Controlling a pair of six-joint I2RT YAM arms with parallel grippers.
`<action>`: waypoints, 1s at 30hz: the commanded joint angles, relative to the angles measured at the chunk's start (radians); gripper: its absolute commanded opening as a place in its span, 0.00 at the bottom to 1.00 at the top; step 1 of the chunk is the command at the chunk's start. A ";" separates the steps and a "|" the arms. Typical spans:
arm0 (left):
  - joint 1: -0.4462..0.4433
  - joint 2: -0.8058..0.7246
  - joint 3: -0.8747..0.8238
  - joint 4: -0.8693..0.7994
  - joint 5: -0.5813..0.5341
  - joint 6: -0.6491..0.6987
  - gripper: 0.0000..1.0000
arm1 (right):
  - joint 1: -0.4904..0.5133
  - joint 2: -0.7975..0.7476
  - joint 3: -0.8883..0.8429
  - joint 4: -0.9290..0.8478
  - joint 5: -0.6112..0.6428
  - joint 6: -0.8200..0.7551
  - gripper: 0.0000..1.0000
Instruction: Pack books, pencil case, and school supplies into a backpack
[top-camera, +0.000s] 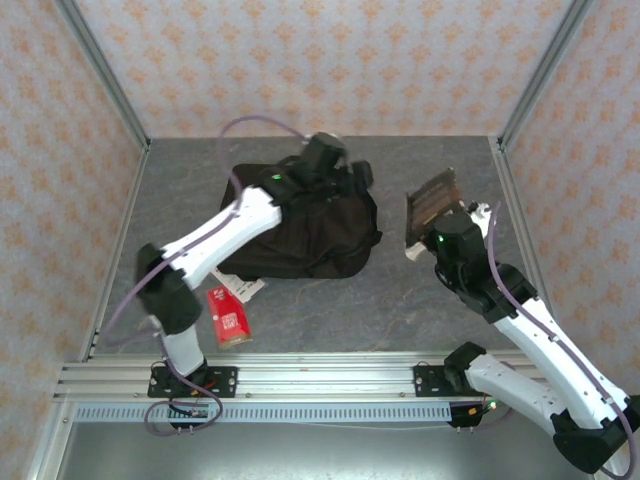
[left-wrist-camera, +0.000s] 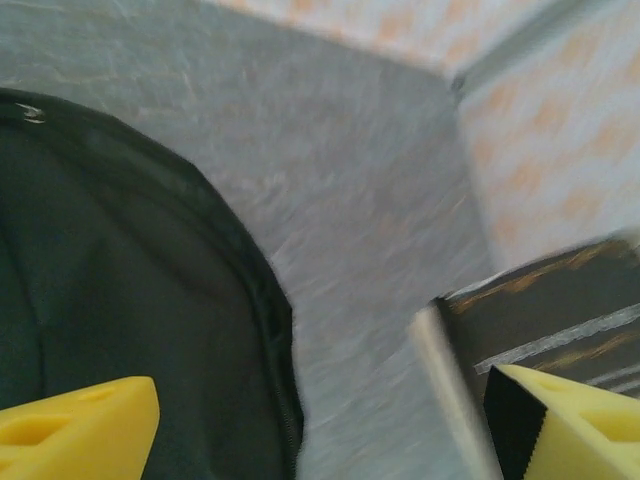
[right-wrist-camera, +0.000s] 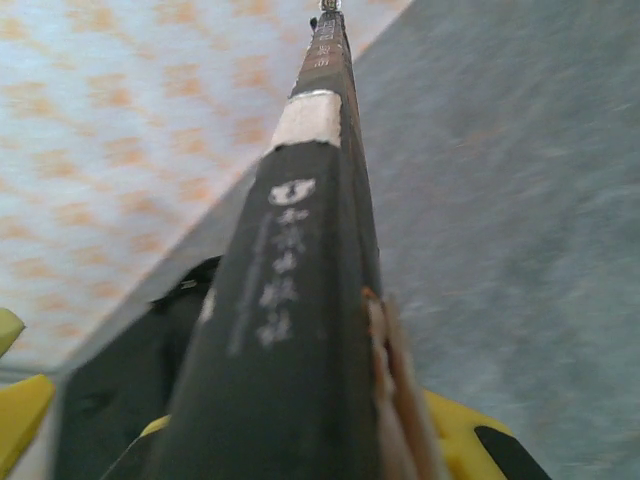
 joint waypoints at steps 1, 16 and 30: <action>-0.079 0.173 0.178 -0.390 -0.069 0.299 0.88 | -0.019 -0.055 0.019 -0.118 0.163 -0.072 0.00; -0.187 0.448 0.436 -0.615 -0.447 0.461 0.87 | -0.064 -0.163 -0.050 -0.102 0.104 -0.140 0.00; -0.184 0.379 0.422 -0.612 -0.453 0.472 0.67 | -0.064 -0.158 -0.076 -0.062 0.053 -0.153 0.00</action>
